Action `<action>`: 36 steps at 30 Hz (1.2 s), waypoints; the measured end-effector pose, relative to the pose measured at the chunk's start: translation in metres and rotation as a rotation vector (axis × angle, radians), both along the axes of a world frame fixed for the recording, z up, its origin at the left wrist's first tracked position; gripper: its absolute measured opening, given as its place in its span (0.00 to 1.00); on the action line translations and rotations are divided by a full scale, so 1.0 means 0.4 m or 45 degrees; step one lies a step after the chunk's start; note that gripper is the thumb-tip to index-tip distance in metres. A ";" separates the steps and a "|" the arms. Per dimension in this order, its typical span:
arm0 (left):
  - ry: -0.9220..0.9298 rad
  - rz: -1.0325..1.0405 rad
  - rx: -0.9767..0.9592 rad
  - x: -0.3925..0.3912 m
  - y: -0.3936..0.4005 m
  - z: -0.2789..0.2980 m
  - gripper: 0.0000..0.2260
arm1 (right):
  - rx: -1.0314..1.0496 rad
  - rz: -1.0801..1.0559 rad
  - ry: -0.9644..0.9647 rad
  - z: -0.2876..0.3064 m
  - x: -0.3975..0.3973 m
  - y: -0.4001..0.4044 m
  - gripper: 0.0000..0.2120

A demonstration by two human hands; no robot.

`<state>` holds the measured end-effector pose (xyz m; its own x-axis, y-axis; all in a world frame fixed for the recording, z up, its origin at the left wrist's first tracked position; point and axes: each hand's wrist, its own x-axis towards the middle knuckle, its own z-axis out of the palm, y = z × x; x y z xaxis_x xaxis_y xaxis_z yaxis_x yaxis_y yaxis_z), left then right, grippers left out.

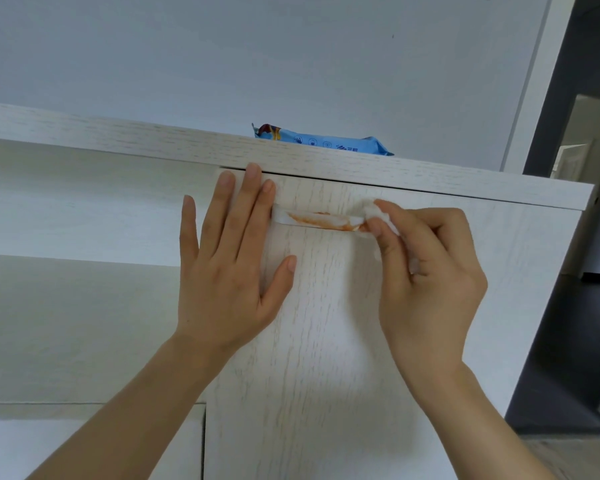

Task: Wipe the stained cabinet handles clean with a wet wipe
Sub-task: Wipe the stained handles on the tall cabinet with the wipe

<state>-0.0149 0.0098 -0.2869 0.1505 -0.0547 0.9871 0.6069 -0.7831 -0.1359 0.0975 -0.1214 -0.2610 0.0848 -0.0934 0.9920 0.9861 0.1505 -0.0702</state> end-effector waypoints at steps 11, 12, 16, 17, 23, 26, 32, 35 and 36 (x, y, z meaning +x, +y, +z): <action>0.003 0.007 0.009 0.000 -0.003 0.001 0.28 | -0.029 0.083 -0.058 0.006 -0.020 0.011 0.10; 0.004 0.006 0.008 -0.001 -0.003 0.001 0.28 | 0.001 0.103 -0.005 0.006 -0.016 0.006 0.11; 0.001 0.001 0.003 -0.001 -0.001 -0.001 0.28 | 0.064 0.108 0.038 -0.004 -0.015 -0.005 0.14; 0.001 0.000 0.004 -0.001 -0.001 0.000 0.28 | 0.046 0.080 0.006 -0.004 -0.020 -0.001 0.13; 0.006 0.021 0.010 -0.001 -0.001 -0.001 0.27 | -0.113 -0.021 -0.121 0.009 -0.028 0.002 0.10; 0.000 0.019 0.013 -0.002 0.000 -0.001 0.27 | -0.118 -0.023 -0.078 0.007 -0.032 0.001 0.10; -0.004 0.009 0.014 -0.002 -0.001 0.000 0.27 | -0.120 -0.017 -0.054 0.009 -0.031 -0.008 0.11; 0.003 0.014 0.006 -0.004 -0.004 0.001 0.27 | -0.124 0.051 -0.006 0.013 -0.036 -0.017 0.10; 0.005 0.016 0.003 -0.004 -0.004 0.001 0.27 | -0.114 0.078 0.037 0.013 -0.036 -0.022 0.11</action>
<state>-0.0166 0.0081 -0.2866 0.1549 -0.0548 0.9864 0.6159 -0.7753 -0.1398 0.0831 -0.1301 -0.2558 0.1169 0.0015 0.9931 0.9725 0.2024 -0.1148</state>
